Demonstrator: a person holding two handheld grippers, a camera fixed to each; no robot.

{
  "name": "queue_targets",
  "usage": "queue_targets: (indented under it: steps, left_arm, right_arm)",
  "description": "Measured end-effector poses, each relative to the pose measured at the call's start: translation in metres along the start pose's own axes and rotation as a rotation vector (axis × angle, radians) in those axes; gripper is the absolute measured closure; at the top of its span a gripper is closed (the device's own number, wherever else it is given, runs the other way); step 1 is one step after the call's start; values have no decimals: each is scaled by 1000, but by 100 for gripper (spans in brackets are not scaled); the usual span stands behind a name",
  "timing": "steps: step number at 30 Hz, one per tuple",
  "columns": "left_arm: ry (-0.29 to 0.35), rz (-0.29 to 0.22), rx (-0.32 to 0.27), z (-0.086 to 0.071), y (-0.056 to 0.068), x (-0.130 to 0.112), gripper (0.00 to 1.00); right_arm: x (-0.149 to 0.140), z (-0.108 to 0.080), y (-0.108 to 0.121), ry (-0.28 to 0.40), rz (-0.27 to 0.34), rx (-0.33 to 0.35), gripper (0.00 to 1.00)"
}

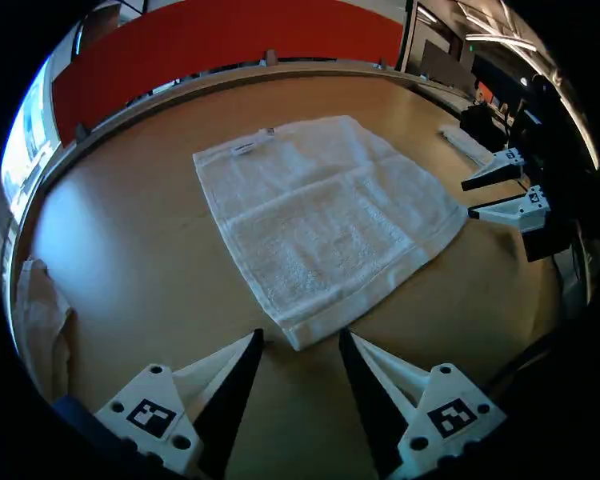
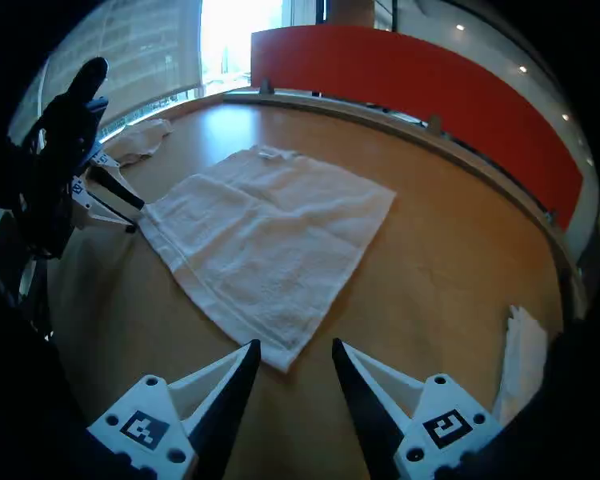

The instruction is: Fold towel

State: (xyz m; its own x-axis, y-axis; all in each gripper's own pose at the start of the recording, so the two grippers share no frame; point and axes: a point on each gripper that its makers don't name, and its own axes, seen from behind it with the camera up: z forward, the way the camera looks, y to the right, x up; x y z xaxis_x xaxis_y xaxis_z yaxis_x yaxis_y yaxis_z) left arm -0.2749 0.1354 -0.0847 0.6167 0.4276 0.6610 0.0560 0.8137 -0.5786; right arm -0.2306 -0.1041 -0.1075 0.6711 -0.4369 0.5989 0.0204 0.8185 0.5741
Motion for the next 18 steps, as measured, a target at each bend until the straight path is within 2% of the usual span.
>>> queue_targets:
  steps: [4,7,9,14,16,18]
  left_arm:
    - [-3,6,6,1,-1,0,35]
    - [-6,6,13,2,-3,0,42]
    - [-9,7,16,2,-4,0,46]
    - [-16,15,12,3,-2,0,51]
    - [-18,18,20,4,-3,0,62]
    - [-20,21,27,4,-4,0,66]
  right_arm:
    - [-1,-1,0,-1,0,2,31]
    - [-1,-1,0,-4,-4,4,31]
    - [-1,-1,0,-5,-6,5,35]
    - [-2,0,0,-10,-10,9,37]
    - [-3,0,-1,-13,-10,10,39]
    - [-4,1,-1,-17,-9,13,39]
